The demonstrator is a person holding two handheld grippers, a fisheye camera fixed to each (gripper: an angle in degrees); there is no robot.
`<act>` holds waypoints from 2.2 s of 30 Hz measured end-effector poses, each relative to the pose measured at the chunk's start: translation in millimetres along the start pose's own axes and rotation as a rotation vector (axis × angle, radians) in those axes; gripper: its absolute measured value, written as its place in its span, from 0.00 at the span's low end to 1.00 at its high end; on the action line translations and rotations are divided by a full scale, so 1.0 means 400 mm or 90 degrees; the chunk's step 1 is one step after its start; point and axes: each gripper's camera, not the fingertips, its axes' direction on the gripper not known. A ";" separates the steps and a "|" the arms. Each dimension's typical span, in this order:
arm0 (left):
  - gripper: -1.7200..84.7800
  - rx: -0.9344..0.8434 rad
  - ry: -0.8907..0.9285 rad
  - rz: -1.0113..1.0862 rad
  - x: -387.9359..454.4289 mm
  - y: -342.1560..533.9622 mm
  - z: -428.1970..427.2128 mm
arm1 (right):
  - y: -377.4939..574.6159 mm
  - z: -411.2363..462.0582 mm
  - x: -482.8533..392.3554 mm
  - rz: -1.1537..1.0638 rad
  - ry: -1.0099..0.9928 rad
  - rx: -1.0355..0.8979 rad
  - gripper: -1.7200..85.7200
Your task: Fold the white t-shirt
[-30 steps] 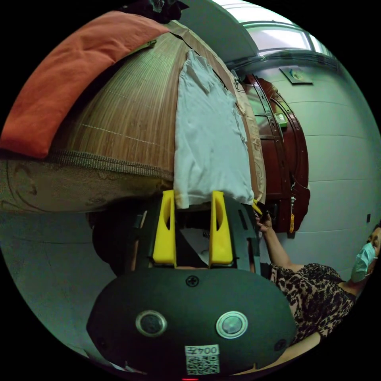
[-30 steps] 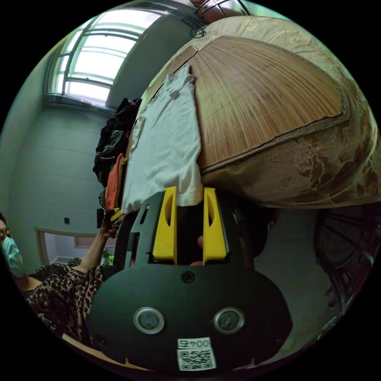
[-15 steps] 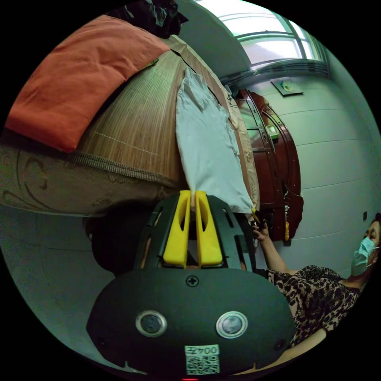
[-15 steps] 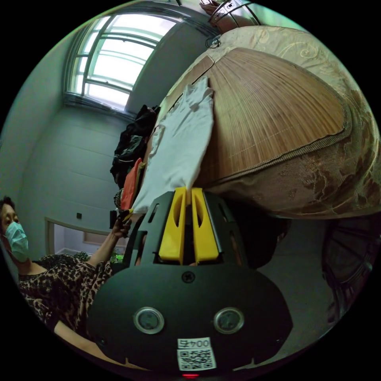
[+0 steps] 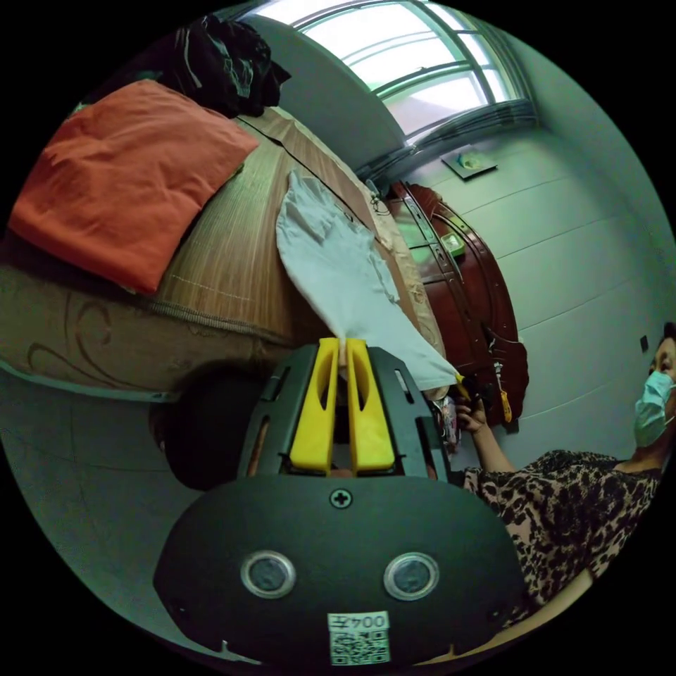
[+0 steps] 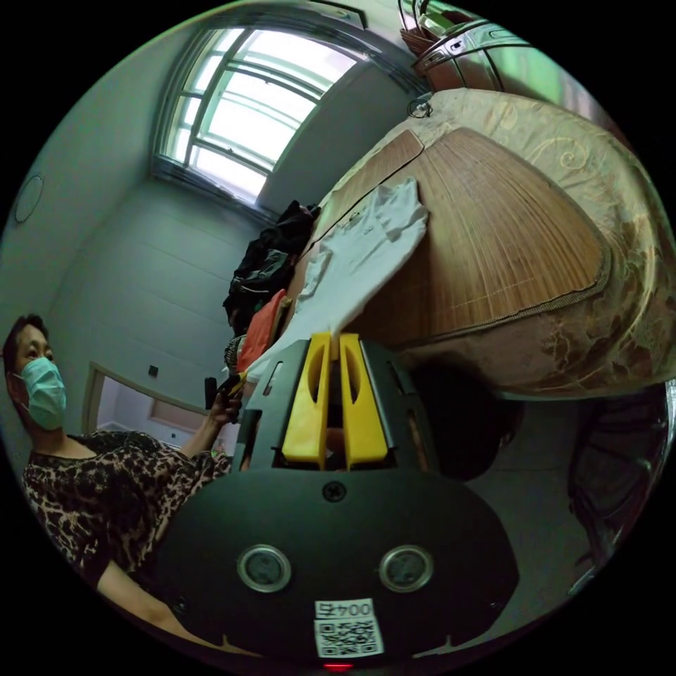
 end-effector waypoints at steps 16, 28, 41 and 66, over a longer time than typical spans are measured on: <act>0.04 0.021 0.020 -0.031 0.100 0.132 -0.144 | 0.198 -0.151 -0.112 0.047 -0.054 0.050 0.03; 0.04 0.079 0.038 -0.038 0.156 -0.193 -0.100 | -0.063 -0.129 -0.169 0.042 -0.129 0.119 0.04; 0.04 0.057 -0.014 -0.054 0.159 -0.633 0.063 | -0.495 -0.001 -0.214 0.071 -0.096 0.097 0.04; 0.07 0.027 -0.025 -0.218 -0.144 -0.951 0.529 | -0.875 0.434 0.013 0.275 -0.065 0.048 0.10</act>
